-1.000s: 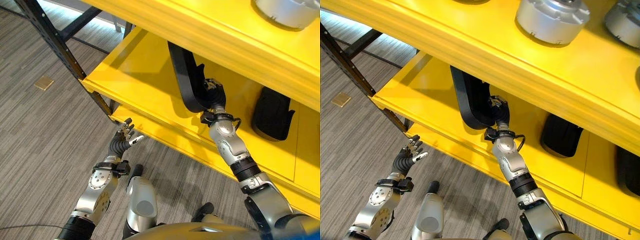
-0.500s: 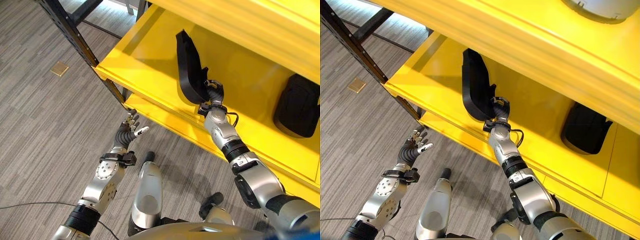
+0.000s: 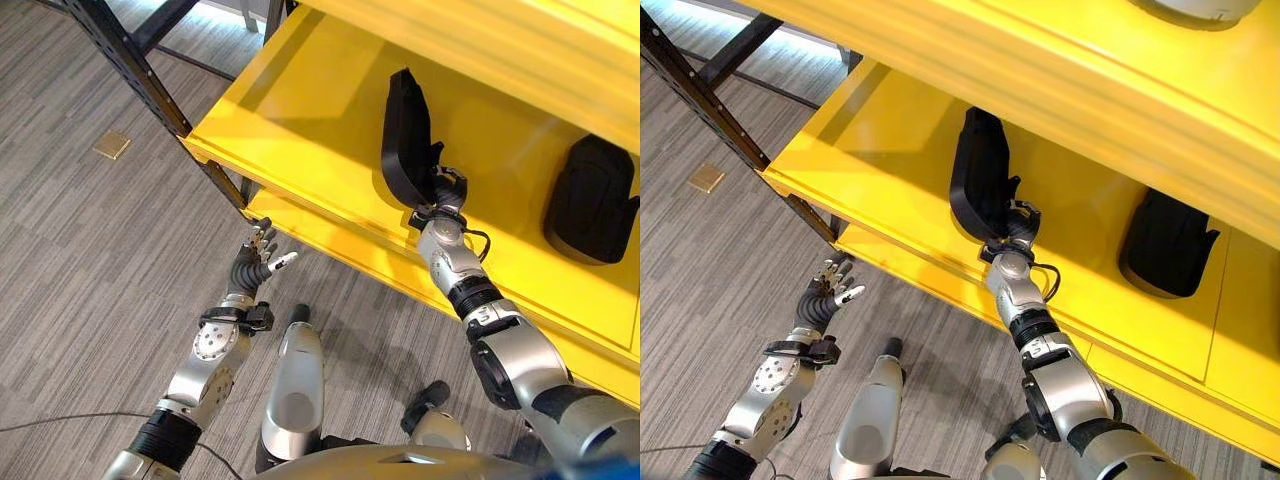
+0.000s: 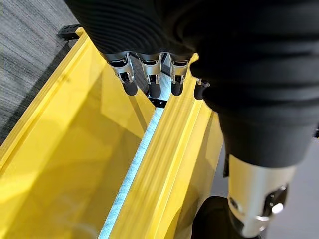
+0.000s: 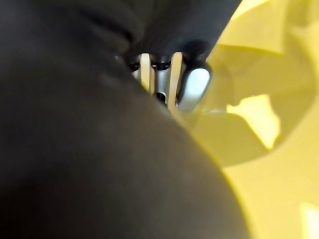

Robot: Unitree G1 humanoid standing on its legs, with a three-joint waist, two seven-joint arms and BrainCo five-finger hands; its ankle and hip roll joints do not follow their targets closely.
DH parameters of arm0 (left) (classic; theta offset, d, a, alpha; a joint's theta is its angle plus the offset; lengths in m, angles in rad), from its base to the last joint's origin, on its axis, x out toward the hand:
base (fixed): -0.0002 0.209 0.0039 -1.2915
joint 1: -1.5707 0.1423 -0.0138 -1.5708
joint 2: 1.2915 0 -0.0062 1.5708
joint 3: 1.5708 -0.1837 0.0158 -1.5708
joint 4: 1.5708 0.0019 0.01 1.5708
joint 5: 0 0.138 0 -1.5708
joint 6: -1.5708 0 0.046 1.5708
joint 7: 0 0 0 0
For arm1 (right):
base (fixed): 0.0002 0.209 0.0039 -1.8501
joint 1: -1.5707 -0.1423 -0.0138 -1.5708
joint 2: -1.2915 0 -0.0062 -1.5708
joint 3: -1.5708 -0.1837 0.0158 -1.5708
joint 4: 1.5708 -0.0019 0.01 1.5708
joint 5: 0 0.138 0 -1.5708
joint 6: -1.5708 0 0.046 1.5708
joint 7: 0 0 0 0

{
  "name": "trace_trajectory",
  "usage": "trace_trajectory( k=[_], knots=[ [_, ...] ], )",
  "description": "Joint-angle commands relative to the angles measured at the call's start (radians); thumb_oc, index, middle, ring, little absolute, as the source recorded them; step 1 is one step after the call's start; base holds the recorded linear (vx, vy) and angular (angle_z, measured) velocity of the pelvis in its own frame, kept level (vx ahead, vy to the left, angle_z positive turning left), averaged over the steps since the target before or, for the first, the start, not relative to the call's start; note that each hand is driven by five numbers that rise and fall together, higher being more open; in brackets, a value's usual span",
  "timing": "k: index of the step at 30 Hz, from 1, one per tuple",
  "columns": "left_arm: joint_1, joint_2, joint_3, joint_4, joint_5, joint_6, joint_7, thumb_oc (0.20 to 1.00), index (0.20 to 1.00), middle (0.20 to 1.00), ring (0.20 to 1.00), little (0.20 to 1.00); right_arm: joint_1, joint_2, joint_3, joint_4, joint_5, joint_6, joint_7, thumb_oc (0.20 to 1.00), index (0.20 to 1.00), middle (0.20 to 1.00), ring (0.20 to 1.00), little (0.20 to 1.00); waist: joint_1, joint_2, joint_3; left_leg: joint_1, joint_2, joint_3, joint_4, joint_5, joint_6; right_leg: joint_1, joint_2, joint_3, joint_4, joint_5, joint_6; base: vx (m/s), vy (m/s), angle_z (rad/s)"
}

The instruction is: Move parts from the plastic box to the shelf.

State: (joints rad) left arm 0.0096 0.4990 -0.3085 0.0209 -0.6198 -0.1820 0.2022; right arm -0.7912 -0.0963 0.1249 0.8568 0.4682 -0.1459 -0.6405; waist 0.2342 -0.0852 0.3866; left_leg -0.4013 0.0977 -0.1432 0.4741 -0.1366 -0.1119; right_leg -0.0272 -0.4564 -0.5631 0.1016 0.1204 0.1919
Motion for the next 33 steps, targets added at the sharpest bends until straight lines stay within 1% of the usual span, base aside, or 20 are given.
trace_trajectory(
  k=[1,8,12,16,23,33],
  knots=[
    [-0.001,0.013,0.001,-0.082,-0.008,-0.070,0.005,1.000,1.000,1.000,1.000,1.000,-0.049,-0.094,-0.029,0.007,0.008,-0.049,-0.037,0.200,0.200,0.200,0.200,0.200,0.010,0.042,0.011,0.118,-0.018,0.027,-0.219,0.074,0.072,0.003,-0.010,0.076,0.123,0.063,0.044,0.00,0.000,0.00],
    [-0.001,0.013,-0.008,-0.078,-0.007,-0.075,0.005,1.000,1.000,1.000,1.000,1.000,-0.059,-0.147,-0.056,0.049,0.005,-0.051,-0.055,0.200,0.200,0.200,0.200,0.200,-0.003,0.048,0.021,0.112,-0.013,0.036,-0.210,0.072,0.072,-0.008,-0.011,0.087,0.128,0.062,0.045,0.00,0.000,0.00],
    [-0.004,0.016,-0.013,-0.074,-0.012,-0.083,0.003,1.000,1.000,1.000,1.000,1.000,-0.076,-0.177,-0.058,0.087,-0.022,-0.041,-0.065,0.200,0.200,0.200,0.200,0.200,-0.007,0.050,0.027,0.111,-0.008,0.045,-0.207,0.070,0.073,-0.019,-0.010,0.088,0.130,0.070,0.048,0.00,0.001,-0.05],
    [-0.016,0.016,-0.022,-0.066,-0.016,-0.087,0.003,1.000,1.000,1.000,1.000,1.000,-0.105,-0.210,-0.080,0.127,0.014,-0.056,-0.070,0.200,0.200,0.200,0.200,0.200,-0.006,0.056,0.035,0.098,-0.009,0.046,-0.200,0.068,0.075,-0.023,-0.010,0.085,0.124,0.072,0.048,0.00,-0.003,-0.07],
    [-0.030,0.018,-0.033,-0.056,-0.017,-0.096,0.002,1.000,1.000,1.000,1.000,1.000,-0.158,-0.269,-0.093,0.202,0.034,-0.062,-0.070,0.200,0.200,0.200,0.200,0.200,-0.003,0.066,0.036,0.079,-0.012,0.051,-0.196,0.067,0.075,-0.031,-0.010,0.076,0.106,0.074,0.049,0.01,0.004,0.01],
    [-0.047,0.016,-0.046,-0.053,-0.027,-0.102,0.006,1.000,1.000,1.000,1.000,1.000,-0.209,-0.285,-0.079,0.264,0.048,-0.062,-0.064,0.200,0.200,0.200,0.200,0.200,-0.002,0.077,0.038,0.054,-0.015,0.054,-0.178,0.062,0.076,-0.044,-0.010,0.076,0.107,0.067,0.046,0.00,0.000,0.00]
  ],
)
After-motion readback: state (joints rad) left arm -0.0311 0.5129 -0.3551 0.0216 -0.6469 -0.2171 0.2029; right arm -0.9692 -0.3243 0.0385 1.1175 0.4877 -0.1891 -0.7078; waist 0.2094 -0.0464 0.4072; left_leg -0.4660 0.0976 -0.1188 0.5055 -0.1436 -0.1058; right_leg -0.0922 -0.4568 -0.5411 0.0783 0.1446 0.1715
